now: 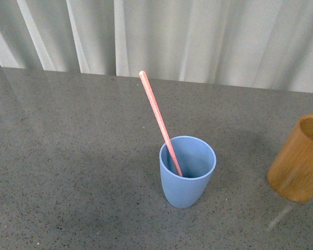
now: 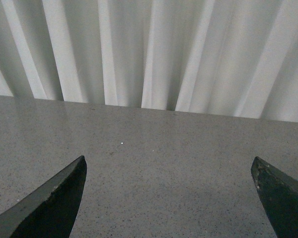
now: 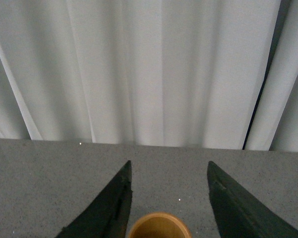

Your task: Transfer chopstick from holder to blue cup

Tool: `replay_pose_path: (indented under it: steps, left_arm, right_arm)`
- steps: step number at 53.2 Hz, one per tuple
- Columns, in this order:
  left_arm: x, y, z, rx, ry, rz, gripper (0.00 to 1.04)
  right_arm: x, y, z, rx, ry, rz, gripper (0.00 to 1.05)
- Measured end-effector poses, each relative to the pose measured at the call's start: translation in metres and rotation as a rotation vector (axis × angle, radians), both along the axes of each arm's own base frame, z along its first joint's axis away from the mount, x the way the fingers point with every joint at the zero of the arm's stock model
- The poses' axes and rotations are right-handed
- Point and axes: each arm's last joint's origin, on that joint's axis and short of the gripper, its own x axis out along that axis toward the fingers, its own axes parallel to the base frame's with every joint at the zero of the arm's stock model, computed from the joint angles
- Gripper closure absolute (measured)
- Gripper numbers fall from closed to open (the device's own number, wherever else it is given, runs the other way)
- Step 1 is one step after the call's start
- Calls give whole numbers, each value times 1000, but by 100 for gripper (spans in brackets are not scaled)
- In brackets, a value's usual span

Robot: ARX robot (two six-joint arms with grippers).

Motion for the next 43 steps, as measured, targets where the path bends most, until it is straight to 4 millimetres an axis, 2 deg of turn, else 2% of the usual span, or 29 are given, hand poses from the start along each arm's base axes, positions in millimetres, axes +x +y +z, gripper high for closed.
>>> replay_pose_path:
  steps: [8,11,24,43]
  left_arm:
    - [0,0,0,0,0,0,7]
    - [0,0,0,0,0,0,7]
    - [0,0,0,0,0,0,7]
    - [0,0,0,0,0,0,7]
  right_arm:
    - [-14,-7,-12,-7,2,5,98]
    - [-18,-9,-15,-11,1,2,104]
    - [-33,-22,-25,-9,2,1,104]
    - [-48,-23,-32,-9,-2,-3,104]
